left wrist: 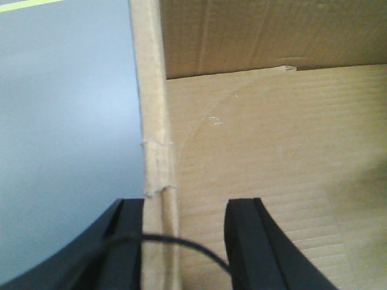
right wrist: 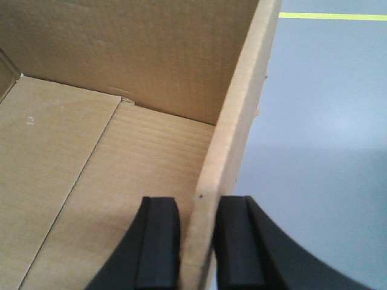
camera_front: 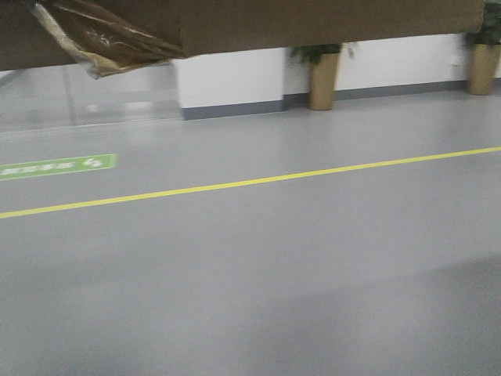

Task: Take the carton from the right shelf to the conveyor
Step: 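Drive up to the red conveyor, carton held above the belt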

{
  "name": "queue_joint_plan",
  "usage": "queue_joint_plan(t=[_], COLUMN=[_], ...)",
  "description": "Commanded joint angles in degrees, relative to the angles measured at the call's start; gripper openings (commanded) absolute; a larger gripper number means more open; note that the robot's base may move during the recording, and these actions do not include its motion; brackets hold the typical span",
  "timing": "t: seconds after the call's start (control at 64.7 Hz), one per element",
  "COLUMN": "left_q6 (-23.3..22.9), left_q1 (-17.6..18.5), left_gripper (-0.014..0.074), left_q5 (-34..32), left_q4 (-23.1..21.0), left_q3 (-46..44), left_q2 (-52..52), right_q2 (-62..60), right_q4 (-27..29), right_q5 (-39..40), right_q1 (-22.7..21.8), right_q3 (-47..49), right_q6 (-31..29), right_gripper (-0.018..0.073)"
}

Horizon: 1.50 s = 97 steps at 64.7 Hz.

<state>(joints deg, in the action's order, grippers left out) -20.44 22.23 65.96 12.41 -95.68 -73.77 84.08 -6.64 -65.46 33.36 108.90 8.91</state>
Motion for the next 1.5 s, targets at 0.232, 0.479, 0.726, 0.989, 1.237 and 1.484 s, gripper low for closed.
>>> queue_joint_plan(t=[0.232, 0.479, 0.726, 0.989, 1.237, 1.484], left_q6=[1.93, 1.93, 1.93, 1.93, 1.93, 1.93], left_q1=[0.79, 0.79, 0.79, 0.79, 0.79, 0.79], left_gripper=[-0.0008, -0.0008, -0.0008, -0.0008, -0.0008, -0.0008], left_q5=[-2.57, -2.57, -2.6, -2.6, -2.6, -2.6], left_q4=[-4.17, -4.17, -2.92, -2.92, -2.66, -2.66], left_q3=[-0.17, -0.17, -0.17, -0.17, -0.17, -0.17], left_q2=[0.62, 0.62, 0.62, 0.62, 0.62, 0.62], right_q2=[-0.72, -0.72, -0.72, -0.72, -0.72, -0.72], right_q4=[1.31, 1.31, 1.31, 1.31, 1.31, 1.31], right_q5=[4.69, 4.69, 4.69, 4.69, 4.69, 4.69], right_q1=[0.04, 0.04, 0.04, 0.04, 0.04, 0.04], right_q3=[0.25, 0.25, 0.25, 0.25, 0.25, 0.25], right_q6=[-1.37, -1.37, -1.37, -1.37, -1.37, -1.37], right_gripper=[-0.0066, -0.0066, -0.0066, -0.0066, -0.0066, -0.0066])
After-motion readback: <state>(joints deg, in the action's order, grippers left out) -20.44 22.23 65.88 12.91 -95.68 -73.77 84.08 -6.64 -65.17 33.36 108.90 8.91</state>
